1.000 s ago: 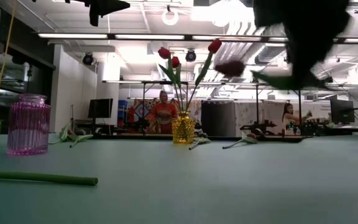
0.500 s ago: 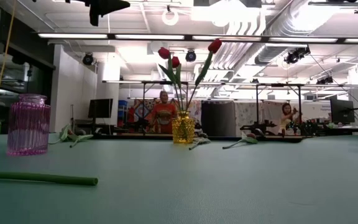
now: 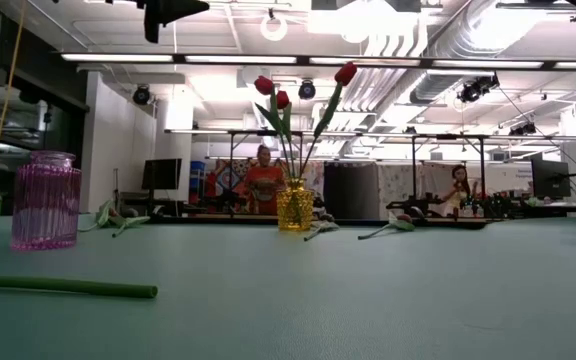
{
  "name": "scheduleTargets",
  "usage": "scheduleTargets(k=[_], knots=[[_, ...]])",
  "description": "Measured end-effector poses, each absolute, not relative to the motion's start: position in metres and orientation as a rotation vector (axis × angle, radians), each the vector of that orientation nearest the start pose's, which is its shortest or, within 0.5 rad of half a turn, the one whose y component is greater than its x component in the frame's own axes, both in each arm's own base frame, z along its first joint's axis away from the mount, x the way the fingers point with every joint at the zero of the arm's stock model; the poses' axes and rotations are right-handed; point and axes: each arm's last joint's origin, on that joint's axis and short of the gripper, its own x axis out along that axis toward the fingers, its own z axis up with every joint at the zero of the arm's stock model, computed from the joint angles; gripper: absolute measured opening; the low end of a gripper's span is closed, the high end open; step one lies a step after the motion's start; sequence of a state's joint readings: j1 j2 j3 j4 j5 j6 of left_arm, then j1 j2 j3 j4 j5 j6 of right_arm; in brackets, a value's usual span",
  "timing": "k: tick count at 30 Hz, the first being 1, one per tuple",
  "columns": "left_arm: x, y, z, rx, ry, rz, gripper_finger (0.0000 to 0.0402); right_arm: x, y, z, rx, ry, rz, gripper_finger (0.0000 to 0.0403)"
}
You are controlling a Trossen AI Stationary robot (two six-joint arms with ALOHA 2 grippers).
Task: Sort flowers into vase by color
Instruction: Put the bottom dark red tulip into the blue vase
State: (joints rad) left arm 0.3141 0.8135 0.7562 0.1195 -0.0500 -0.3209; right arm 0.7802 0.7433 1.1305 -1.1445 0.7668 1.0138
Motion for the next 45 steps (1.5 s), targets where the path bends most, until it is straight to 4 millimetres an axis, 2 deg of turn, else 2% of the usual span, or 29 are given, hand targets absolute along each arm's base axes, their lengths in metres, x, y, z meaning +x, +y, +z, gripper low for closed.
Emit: scheduleTargets(k=[7, 14, 28, 45], knots=[[0.173, 0.058, 0.349, -0.327, -0.147, 0.361, 0.017, 0.077, 0.053, 0.368, 0.435, 0.506, -0.221, 0.0], [0.173, 0.058, 0.349, -0.35, -0.151, 0.361, 0.017, 0.085, 0.062, 0.365, 0.38, 0.508, -0.248, 0.0], [0.173, 0.058, 0.349, -0.35, -0.147, 0.363, 0.017, 0.098, 0.077, 0.359, 0.381, 0.554, -0.252, 0.0], [0.174, 0.058, 0.348, -0.348, -0.14, 0.364, 0.017, 0.101, 0.079, 0.356, 0.308, 0.523, -0.318, 0.0]])
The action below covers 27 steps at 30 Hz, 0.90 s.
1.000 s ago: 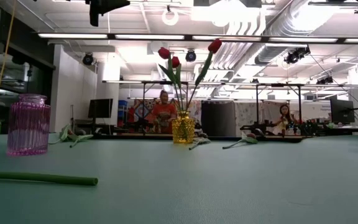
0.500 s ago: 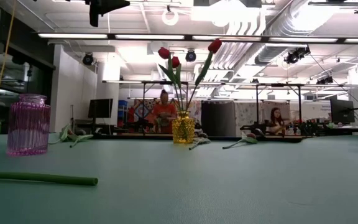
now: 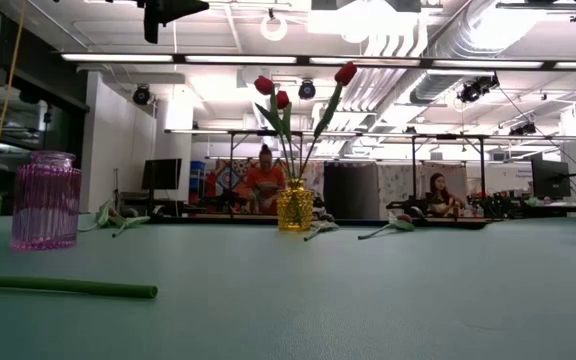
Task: Sort flowers into vase by color
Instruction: Put the bottom dark red tulip into the blue vase
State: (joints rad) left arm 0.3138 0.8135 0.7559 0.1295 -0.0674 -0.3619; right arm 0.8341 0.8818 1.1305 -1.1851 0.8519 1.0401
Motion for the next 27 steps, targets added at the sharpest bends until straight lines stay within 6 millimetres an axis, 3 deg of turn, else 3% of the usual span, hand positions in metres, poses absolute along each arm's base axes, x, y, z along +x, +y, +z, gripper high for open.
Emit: scheduleTargets(k=[16, 27], knots=[[0.174, 0.058, 0.348, -0.333, -0.137, 0.365, 0.017, 0.105, 0.087, 0.351, 0.348, 0.614, -0.276, 0.0], [0.173, 0.059, 0.348, -0.299, -0.136, 0.398, 0.017, 0.102, 0.093, 0.337, 0.383, 0.916, -0.209, 0.0012]])
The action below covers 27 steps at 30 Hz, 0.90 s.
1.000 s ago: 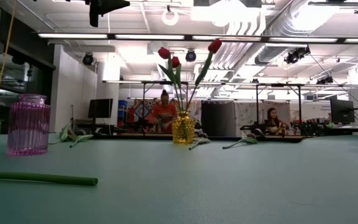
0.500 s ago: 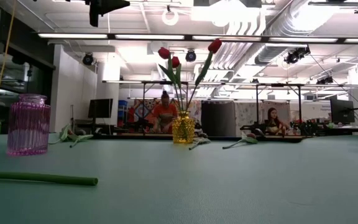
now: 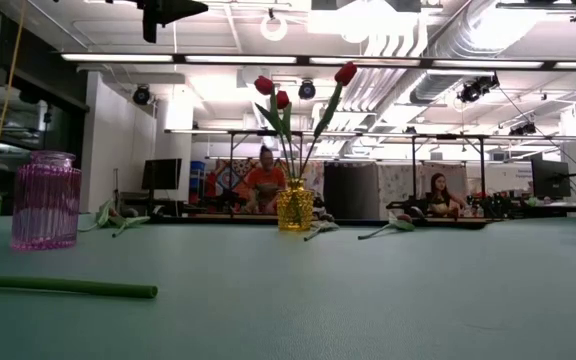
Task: Sort flowers into vase by color
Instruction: Put the bottom dark red tulip into the blue vase, then put the left dark red tulip into the blue vase
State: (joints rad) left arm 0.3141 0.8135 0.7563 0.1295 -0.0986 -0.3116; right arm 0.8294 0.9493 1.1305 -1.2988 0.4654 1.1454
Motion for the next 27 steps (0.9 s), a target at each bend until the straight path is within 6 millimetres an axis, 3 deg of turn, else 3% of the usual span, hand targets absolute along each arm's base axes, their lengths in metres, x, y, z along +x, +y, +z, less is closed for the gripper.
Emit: scheduleTargets(k=[4, 17, 22, 27], knots=[[0.173, 0.059, 0.348, -0.3, -0.136, 0.398, 0.017, 0.098, 0.089, 0.336, 0.412, 0.959, -0.236, 0.0057], [0.173, 0.059, 0.348, -0.299, -0.137, 0.399, 0.017, 0.093, 0.092, 0.333, 0.53, 1.146, -0.195, 0.0259], [0.173, 0.059, 0.348, -0.299, -0.138, 0.401, 0.017, 0.091, 0.094, 0.333, 0.584, 1.23, -0.157, 0.0302], [0.173, 0.059, 0.348, -0.299, -0.138, 0.401, 0.017, 0.087, 0.095, 0.335, 0.645, 1.316, -0.078, 0.0318]])
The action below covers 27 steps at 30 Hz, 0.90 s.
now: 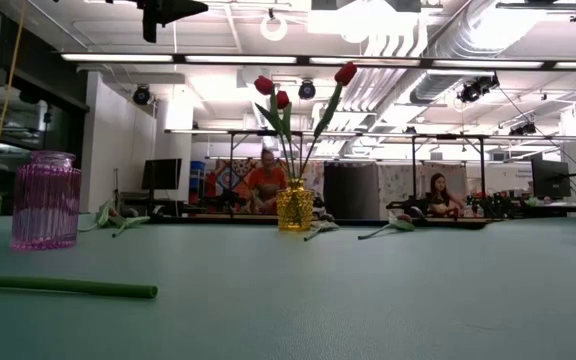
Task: Sort flowers into vase by color
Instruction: Put the left dark red tulip into the blue vase
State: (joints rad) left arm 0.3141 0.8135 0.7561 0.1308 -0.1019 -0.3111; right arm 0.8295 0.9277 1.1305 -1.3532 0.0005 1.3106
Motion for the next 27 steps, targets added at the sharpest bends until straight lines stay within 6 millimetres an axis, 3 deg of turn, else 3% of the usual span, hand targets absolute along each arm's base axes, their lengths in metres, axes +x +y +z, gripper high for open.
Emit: scheduleTargets(k=[11, 19, 27], knots=[[0.173, 0.06, 0.348, -0.24, -0.128, 0.428, 0.017, 0.073, 0.081, 0.357, 0.924, 1.176, 0.08, 0.0318], [0.173, 0.06, 0.348, -0.239, -0.128, 0.43, 0.017, 0.067, 0.065, 0.388, 1.155, 0.762, 0.213, 0.0318], [0.173, 0.06, 0.348, -0.228, -0.125, 0.431, 0.017, 0.064, 0.047, 0.412, 1.097, 0.28, 0.139, 0.0318]])
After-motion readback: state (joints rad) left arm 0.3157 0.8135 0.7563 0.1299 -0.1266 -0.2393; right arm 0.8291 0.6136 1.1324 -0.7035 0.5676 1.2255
